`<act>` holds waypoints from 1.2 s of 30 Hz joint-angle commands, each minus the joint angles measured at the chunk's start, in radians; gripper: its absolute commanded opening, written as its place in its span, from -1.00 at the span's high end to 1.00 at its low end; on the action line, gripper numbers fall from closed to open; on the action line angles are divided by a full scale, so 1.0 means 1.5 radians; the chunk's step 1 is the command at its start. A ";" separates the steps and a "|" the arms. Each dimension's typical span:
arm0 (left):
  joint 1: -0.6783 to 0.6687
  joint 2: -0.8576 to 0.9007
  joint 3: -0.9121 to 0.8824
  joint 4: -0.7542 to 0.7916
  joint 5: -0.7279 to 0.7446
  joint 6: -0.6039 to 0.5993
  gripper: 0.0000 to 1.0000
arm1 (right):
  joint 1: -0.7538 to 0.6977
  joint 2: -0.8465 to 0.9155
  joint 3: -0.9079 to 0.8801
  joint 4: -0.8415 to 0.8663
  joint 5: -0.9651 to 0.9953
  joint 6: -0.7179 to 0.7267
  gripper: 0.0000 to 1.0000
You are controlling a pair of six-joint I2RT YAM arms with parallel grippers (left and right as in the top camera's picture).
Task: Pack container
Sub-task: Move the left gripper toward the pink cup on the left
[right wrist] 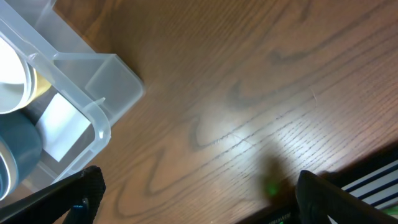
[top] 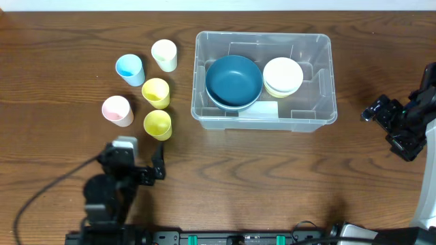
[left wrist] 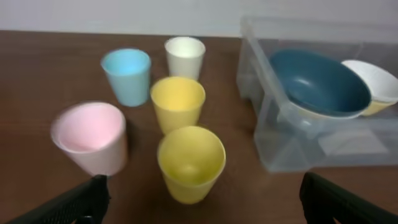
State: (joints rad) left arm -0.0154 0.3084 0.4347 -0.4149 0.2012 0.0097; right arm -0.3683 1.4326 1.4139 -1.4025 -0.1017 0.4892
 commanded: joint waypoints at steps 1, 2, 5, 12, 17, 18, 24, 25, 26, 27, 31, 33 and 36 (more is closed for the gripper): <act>0.003 0.108 0.178 -0.077 -0.026 0.051 -0.96 | -0.004 -0.008 -0.002 0.000 -0.003 0.007 -0.98; 0.003 0.145 0.232 -0.122 -0.015 0.051 -0.96 | -0.004 -0.008 -0.002 0.000 -0.003 0.007 -0.98; 0.003 0.222 0.344 -0.218 0.021 0.050 -0.96 | -0.004 -0.008 -0.002 0.000 -0.003 0.007 -0.99; 0.003 0.328 0.456 -0.279 0.015 -0.087 -0.96 | -0.004 -0.008 -0.002 0.000 -0.003 0.007 -0.98; 0.003 0.463 0.568 -0.374 0.016 -0.096 -0.96 | -0.004 -0.008 -0.002 0.000 -0.002 0.007 -0.98; 0.003 0.479 0.572 -0.373 0.020 -0.097 -0.96 | -0.004 -0.008 -0.002 0.000 -0.003 0.007 -0.98; 0.017 0.548 0.572 -0.395 0.003 -0.170 -0.96 | -0.004 -0.008 -0.002 0.000 -0.003 0.007 -0.99; 0.031 0.557 0.572 -0.401 -0.015 -0.219 -0.96 | -0.004 -0.008 -0.002 0.000 -0.003 0.007 -0.98; 0.050 0.565 0.572 -0.405 -0.024 -0.252 -0.96 | -0.004 -0.008 -0.002 0.000 -0.002 0.007 -0.99; 0.070 0.572 0.572 -0.407 -0.024 -0.268 -0.96 | -0.004 -0.008 -0.002 0.000 -0.003 0.007 -0.98; 0.153 0.605 0.572 -0.421 -0.022 -0.319 -0.96 | -0.004 -0.008 -0.002 0.000 -0.003 0.007 -0.98; 0.177 0.620 0.572 -0.419 -0.022 -0.324 -0.96 | -0.004 -0.008 -0.002 0.000 -0.003 0.007 -0.99; 0.196 0.643 0.572 -0.424 -0.022 -0.324 -0.96 | -0.004 -0.008 -0.002 0.000 -0.003 0.007 -0.98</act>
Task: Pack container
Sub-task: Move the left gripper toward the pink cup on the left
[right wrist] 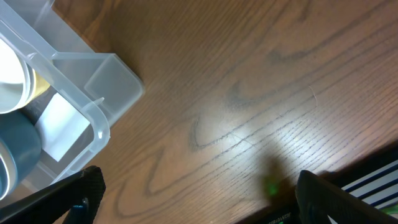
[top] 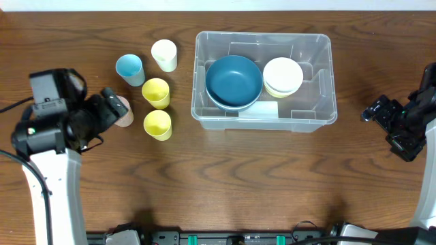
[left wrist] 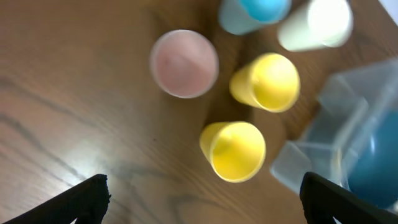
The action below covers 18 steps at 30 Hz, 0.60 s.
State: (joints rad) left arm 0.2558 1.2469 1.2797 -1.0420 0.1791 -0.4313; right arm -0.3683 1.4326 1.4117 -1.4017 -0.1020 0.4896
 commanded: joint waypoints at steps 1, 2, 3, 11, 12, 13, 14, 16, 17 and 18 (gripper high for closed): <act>0.018 0.024 0.009 -0.009 -0.008 -0.030 -0.96 | -0.004 -0.008 0.000 -0.001 -0.002 0.007 -0.99; 0.020 0.031 0.009 -0.013 -0.008 -0.030 -0.96 | -0.004 -0.008 0.000 0.000 -0.002 0.007 -0.98; 0.019 0.037 0.008 -0.015 -0.008 -0.030 -0.96 | -0.004 -0.008 0.000 0.000 -0.002 0.007 -0.98; 0.019 0.099 -0.002 -0.026 -0.015 -0.031 -0.96 | -0.004 -0.008 0.000 -0.001 -0.002 0.007 -0.98; 0.019 0.110 -0.002 -0.026 -0.026 -0.036 -0.96 | -0.004 -0.008 0.000 -0.001 -0.002 0.007 -0.98; 0.019 0.123 -0.002 -0.026 -0.044 -0.044 -0.96 | -0.004 -0.008 0.000 0.000 -0.002 0.007 -0.98; 0.019 0.135 -0.002 -0.025 -0.059 -0.049 -0.96 | -0.004 -0.008 0.000 -0.001 -0.002 0.007 -0.99; 0.019 0.164 -0.002 -0.020 -0.073 -0.050 -0.96 | -0.004 -0.008 0.000 -0.001 -0.002 0.007 -0.99; 0.020 0.176 -0.002 -0.017 -0.073 -0.050 -0.96 | -0.004 -0.008 0.000 -0.001 -0.002 0.007 -0.98; 0.019 0.195 -0.002 -0.011 -0.073 -0.050 -0.96 | -0.004 -0.008 0.000 0.000 -0.002 0.007 -0.98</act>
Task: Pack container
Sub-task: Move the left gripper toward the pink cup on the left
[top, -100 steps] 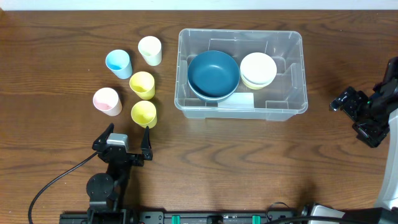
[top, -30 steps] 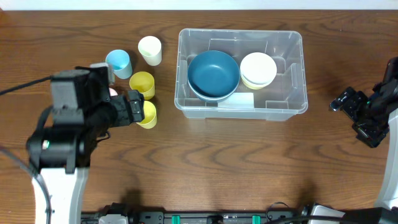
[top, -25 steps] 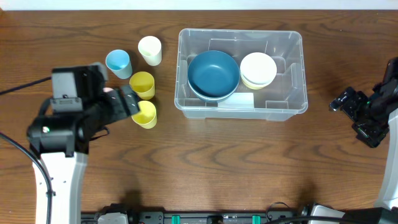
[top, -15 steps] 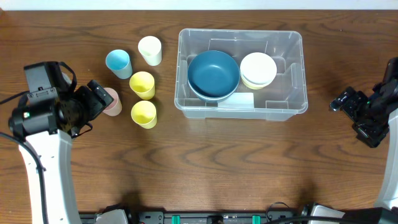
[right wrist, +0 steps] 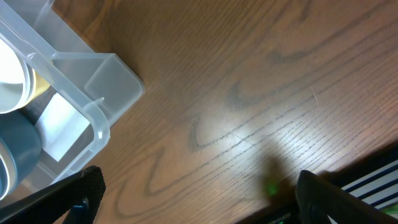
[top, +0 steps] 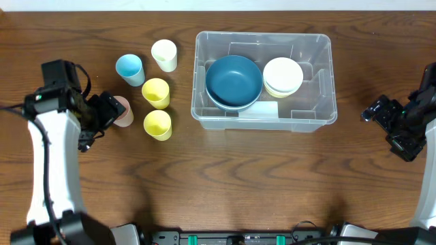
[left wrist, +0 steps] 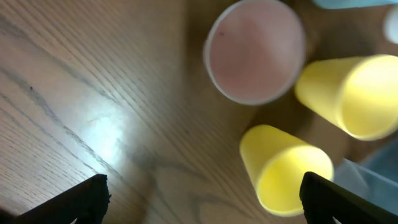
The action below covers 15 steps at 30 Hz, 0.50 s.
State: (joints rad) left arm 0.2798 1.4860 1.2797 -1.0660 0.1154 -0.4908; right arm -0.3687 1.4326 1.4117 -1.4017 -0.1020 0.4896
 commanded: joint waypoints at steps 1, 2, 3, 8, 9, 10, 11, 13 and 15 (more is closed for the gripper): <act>0.004 0.046 -0.002 0.009 -0.031 -0.011 -0.96 | -0.004 -0.008 0.000 -0.001 -0.002 0.007 -0.98; 0.004 0.058 -0.002 0.014 -0.031 -0.011 -0.96 | -0.004 -0.008 0.000 -0.001 -0.002 0.007 -0.99; 0.004 0.073 -0.002 0.020 -0.031 -0.011 -0.96 | -0.004 -0.008 0.000 -0.001 -0.002 0.007 -0.99; 0.004 0.127 -0.002 0.039 -0.031 -0.011 -0.96 | -0.004 -0.008 0.000 -0.001 -0.002 0.007 -0.98; 0.004 0.137 -0.002 0.041 -0.031 -0.011 -0.96 | -0.004 -0.008 0.000 -0.001 -0.002 0.007 -0.99; 0.004 0.144 -0.002 0.043 -0.032 -0.011 -0.96 | -0.004 -0.008 0.000 0.000 -0.002 0.007 -0.99; 0.004 0.153 -0.002 0.045 -0.037 -0.013 -0.96 | -0.004 -0.008 0.000 -0.001 -0.002 0.007 -0.99; 0.004 0.170 -0.002 0.049 -0.059 -0.024 -0.96 | -0.004 -0.008 0.000 -0.001 -0.002 0.007 -0.98; 0.007 0.184 -0.002 0.054 -0.068 -0.025 -0.96 | -0.004 -0.008 0.000 -0.001 -0.002 0.007 -0.99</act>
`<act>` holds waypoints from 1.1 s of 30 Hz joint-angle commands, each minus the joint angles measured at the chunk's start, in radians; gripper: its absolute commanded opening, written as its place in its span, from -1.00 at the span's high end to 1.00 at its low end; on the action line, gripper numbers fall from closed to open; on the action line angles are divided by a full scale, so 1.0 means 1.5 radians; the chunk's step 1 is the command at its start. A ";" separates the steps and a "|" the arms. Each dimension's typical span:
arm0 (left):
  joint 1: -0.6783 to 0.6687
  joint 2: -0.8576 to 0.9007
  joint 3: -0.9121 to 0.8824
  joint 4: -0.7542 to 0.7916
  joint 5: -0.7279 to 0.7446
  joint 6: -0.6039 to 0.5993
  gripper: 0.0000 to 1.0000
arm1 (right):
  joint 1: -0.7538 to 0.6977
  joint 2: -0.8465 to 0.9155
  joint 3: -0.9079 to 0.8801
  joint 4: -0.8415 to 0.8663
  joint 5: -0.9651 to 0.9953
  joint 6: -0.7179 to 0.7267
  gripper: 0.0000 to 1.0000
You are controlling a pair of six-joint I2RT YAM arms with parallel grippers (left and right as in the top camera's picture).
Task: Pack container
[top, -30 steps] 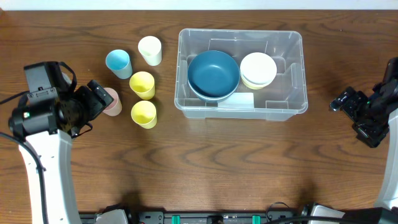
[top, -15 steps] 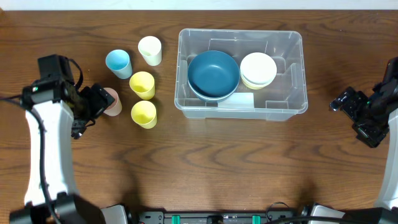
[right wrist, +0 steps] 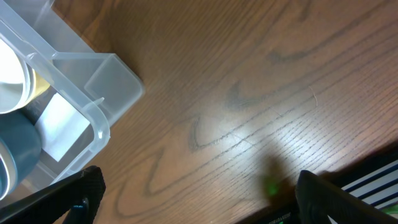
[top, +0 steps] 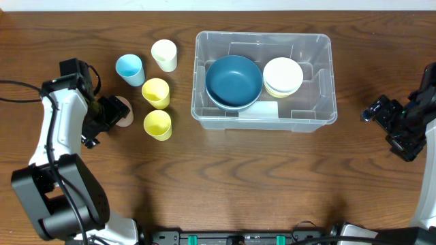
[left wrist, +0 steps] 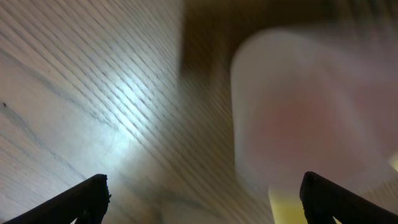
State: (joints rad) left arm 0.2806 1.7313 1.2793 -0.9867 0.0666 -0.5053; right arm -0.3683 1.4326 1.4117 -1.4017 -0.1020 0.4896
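Note:
A clear plastic container [top: 320,82] holds a dark blue bowl [top: 234,80] and a stack of white bowls [top: 283,75]. Left of it stand several cups: blue [top: 129,68], cream [top: 164,54], two yellow [top: 156,92] [top: 158,124] and a pink cup [top: 125,109]. My left gripper [top: 102,117] is open, low beside the pink cup [left wrist: 311,106], which fills the blurred left wrist view. My right gripper [top: 381,116] hangs open right of the container, over bare table. The container's corner [right wrist: 93,99] shows in the right wrist view.
The wooden table [top: 272,184] spreads in front of the container and cups. The cups stand close together, the yellow ones just right of the pink one. A white label [top: 257,109] lies in the container's front.
My left gripper has dropped closer to the pink cup, which now fills its blurred view. My right arm has not moved.
My left gripper sat low at the table's front, facing the cups. Then it hung above the pink and yellow cups, then nearer to the pink one, and now is right beside it. The right arm stayed still throughout.

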 commanded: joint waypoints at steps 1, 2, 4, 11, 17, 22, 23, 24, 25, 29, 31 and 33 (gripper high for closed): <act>0.009 0.027 -0.002 0.003 -0.035 -0.016 -0.96 | -0.004 -0.008 0.000 -0.001 -0.002 0.007 -0.99; 0.012 0.032 -0.002 0.004 -0.035 -0.016 -0.96 | -0.004 -0.008 0.000 -0.001 -0.002 0.007 -0.98; 0.020 0.041 -0.002 0.006 -0.035 -0.016 -0.96 | -0.004 -0.008 0.000 -0.001 -0.002 0.007 -0.98; 0.041 0.045 -0.003 0.006 -0.035 -0.016 -0.96 | -0.004 -0.008 0.000 -0.001 -0.002 0.007 -0.98; 0.041 0.045 -0.021 0.014 -0.035 -0.016 -0.96 | -0.004 -0.008 0.000 -0.001 -0.002 0.007 -0.98; 0.041 0.046 -0.033 0.016 -0.032 -0.016 -0.21 | -0.004 -0.008 0.000 -0.001 -0.002 0.007 -0.98; 0.041 0.045 -0.034 0.016 -0.032 -0.016 0.04 | -0.004 -0.008 0.000 -0.001 -0.002 0.007 -0.99; 0.041 0.045 -0.034 0.016 -0.032 -0.016 0.17 | -0.004 -0.008 0.000 -0.001 -0.002 0.007 -0.99; 0.041 0.046 -0.034 0.016 -0.032 -0.016 0.34 | -0.004 -0.008 0.000 -0.001 -0.002 0.007 -0.99; 0.041 0.045 -0.034 0.018 -0.032 -0.016 0.85 | -0.004 -0.008 0.000 0.000 -0.002 0.007 -0.98; 0.041 0.045 -0.034 0.018 -0.032 -0.016 0.86 | -0.004 -0.008 0.000 -0.001 -0.002 0.007 -0.98; 0.041 0.045 -0.034 0.019 -0.032 -0.016 0.88 | -0.004 -0.008 0.000 -0.001 -0.002 0.007 -0.98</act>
State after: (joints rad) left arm 0.3393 1.7924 1.2327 -0.9600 0.0368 -0.5243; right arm -0.3683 1.4322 1.4117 -1.4017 -0.1020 0.4896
